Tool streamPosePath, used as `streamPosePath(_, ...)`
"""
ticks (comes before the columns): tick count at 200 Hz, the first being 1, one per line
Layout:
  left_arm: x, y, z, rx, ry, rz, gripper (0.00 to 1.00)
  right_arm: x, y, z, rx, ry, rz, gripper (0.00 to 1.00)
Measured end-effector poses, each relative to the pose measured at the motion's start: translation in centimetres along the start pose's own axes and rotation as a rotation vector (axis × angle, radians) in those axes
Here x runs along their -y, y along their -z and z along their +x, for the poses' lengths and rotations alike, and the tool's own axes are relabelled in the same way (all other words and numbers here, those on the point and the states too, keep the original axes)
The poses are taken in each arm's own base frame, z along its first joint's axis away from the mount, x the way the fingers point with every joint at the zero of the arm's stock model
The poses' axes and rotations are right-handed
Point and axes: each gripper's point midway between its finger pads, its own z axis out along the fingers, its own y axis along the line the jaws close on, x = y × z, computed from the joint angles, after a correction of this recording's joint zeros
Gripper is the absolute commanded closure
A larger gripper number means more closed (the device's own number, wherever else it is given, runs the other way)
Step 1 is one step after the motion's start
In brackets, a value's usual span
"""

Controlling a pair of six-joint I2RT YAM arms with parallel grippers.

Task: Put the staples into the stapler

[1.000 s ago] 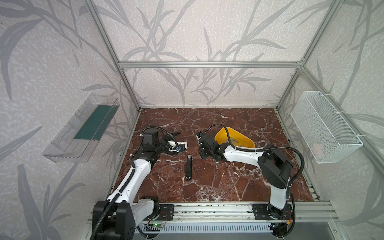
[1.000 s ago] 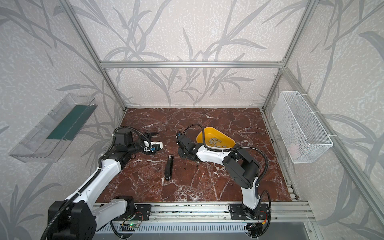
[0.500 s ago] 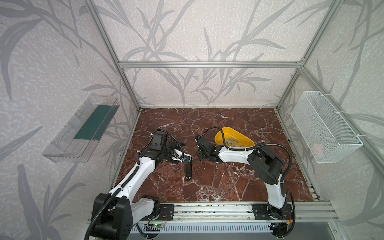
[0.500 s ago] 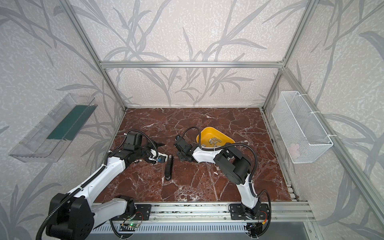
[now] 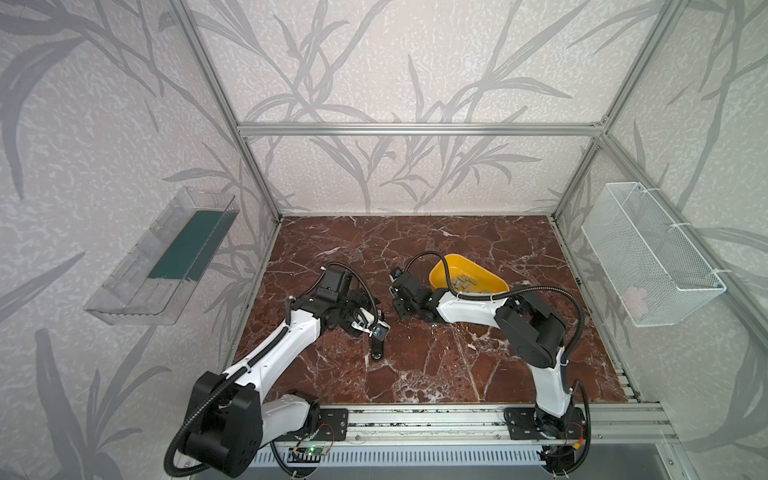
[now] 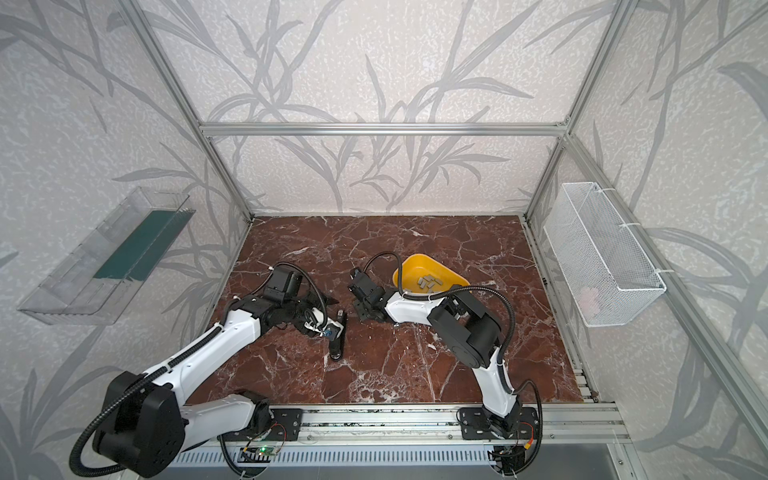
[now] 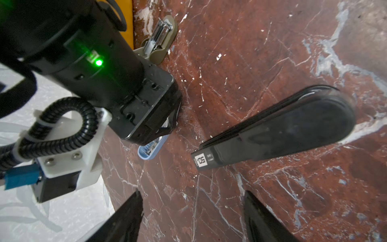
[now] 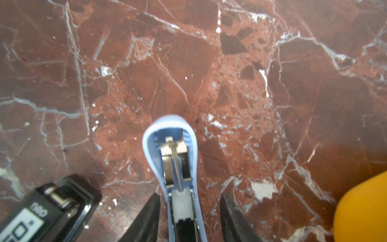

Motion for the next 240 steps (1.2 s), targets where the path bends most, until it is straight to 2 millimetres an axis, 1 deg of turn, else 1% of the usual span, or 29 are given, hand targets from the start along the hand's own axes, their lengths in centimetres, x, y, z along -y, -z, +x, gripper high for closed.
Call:
streamPosePath(19, 0.9, -0.9, -0.3, -0.014, -0.036, 0.056, 0.24, 0.3, 0.6, 0.5, -0.003, -0.002, 0.001, 0.47)
streamPosePath(38, 1.8, -1.6, -0.6, -0.029, -0.067, 0.108, 0.25, 0.6, 1.9, 0.3, 0.020, -0.007, -0.002, 0.43)
streamPosePath(84, 2.2, -2.1, -2.6, -0.007, -0.120, 0.144, 0.26, 1.8, 6.9, -2.4, 0.162, -0.046, -0.007, 0.40)
streamPosePath(109, 2.5, -2.5, -3.6, 0.004, -0.157, 0.164, 0.26, 2.7, 8.5, -2.7, 0.211, -0.072, -0.009, 0.40)
streamPosePath(129, 3.1, -2.9, -4.2, 0.010, -0.170, 0.196, 0.26, 3.1, 9.1, -2.7, 0.233, -0.086, -0.011, 0.40)
streamPosePath(172, 3.7, -3.5, -5.0, 0.031, -0.160, 0.228, 0.28, 3.5, 9.0, -2.3, 0.244, -0.101, -0.010, 0.40)
streamPosePath(183, 3.7, -3.5, -5.5, 0.044, -0.152, 0.233, 0.30, 3.6, 8.9, -2.3, 0.247, -0.104, -0.012, 0.40)
streamPosePath(199, 3.3, -3.4, -6.2, 0.064, -0.149, 0.236, 0.36, 3.6, 8.9, -2.3, 0.249, -0.108, -0.013, 0.40)
streamPosePath(220, 2.9, -3.5, -6.7, 0.075, -0.147, 0.235, 0.42, 3.7, 9.0, -2.4, 0.255, -0.112, -0.017, 0.40)
streamPosePath(240, 3.1, -3.7, -6.9, 0.080, -0.138, 0.251, 0.43, 3.6, 9.2, -2.6, 0.263, -0.117, -0.025, 0.40)
